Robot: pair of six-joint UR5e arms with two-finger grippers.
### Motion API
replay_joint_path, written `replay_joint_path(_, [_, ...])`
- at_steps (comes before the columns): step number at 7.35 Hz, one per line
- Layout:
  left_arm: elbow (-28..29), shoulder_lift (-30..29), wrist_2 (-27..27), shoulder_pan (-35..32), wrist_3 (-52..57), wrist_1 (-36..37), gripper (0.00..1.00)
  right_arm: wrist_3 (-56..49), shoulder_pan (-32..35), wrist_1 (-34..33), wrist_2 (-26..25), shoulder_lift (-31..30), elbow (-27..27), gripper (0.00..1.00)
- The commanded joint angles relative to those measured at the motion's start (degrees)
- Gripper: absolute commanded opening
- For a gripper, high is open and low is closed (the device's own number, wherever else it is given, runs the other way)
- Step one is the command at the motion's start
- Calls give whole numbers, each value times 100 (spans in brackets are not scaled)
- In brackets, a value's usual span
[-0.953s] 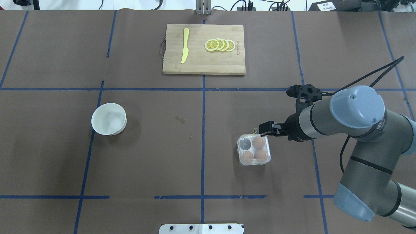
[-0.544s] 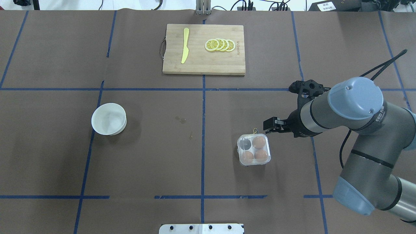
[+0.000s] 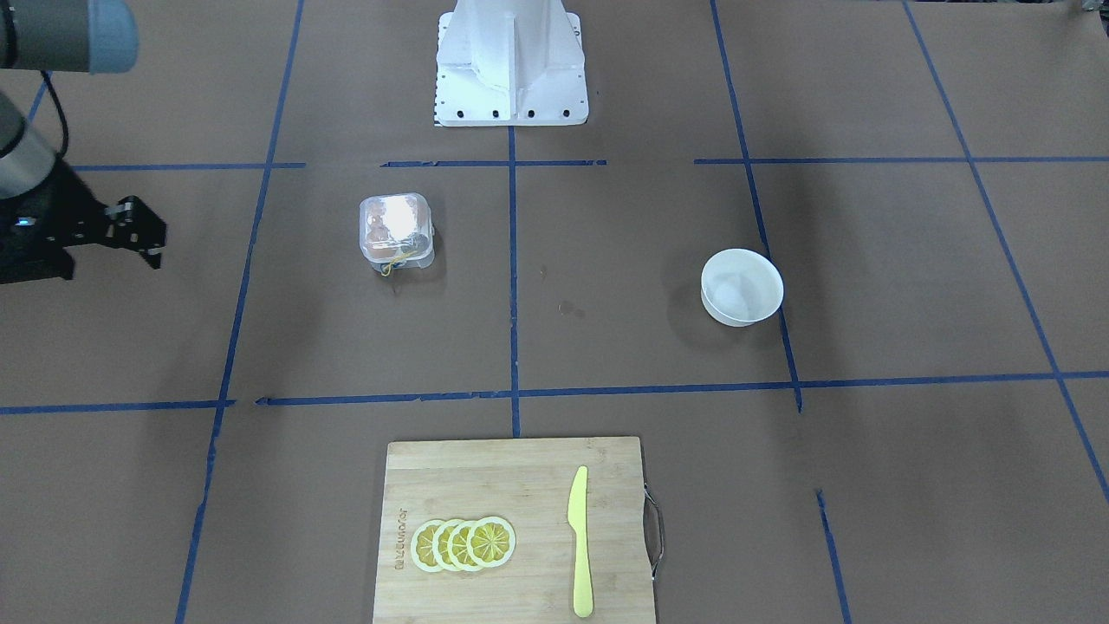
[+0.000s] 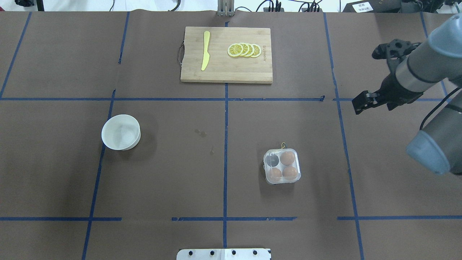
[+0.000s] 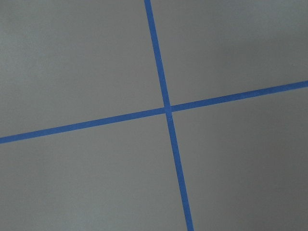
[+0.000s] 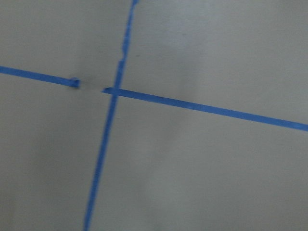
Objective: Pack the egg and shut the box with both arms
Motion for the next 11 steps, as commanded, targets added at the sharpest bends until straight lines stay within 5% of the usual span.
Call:
replay_joint_path(1, [-100, -22, 3, 9, -3, 7, 100, -2736, 1683, -79, 463, -547, -783, 100])
replay_joint_path(2, [-247, 12, 3, 0, -3, -1, 100, -3723, 2273, -70, 472, -618, -1310, 100])
replay_joint_path(4, [-337, 48, -23, -9, -3, 7, 100, -3988, 2882, -9, 647, -1222, -1570, 100])
replay_joint_path(11, [-354, 425, 3, 0, -20, -28, 100, -3944, 3000, -17, 683, -1629, -1632, 100])
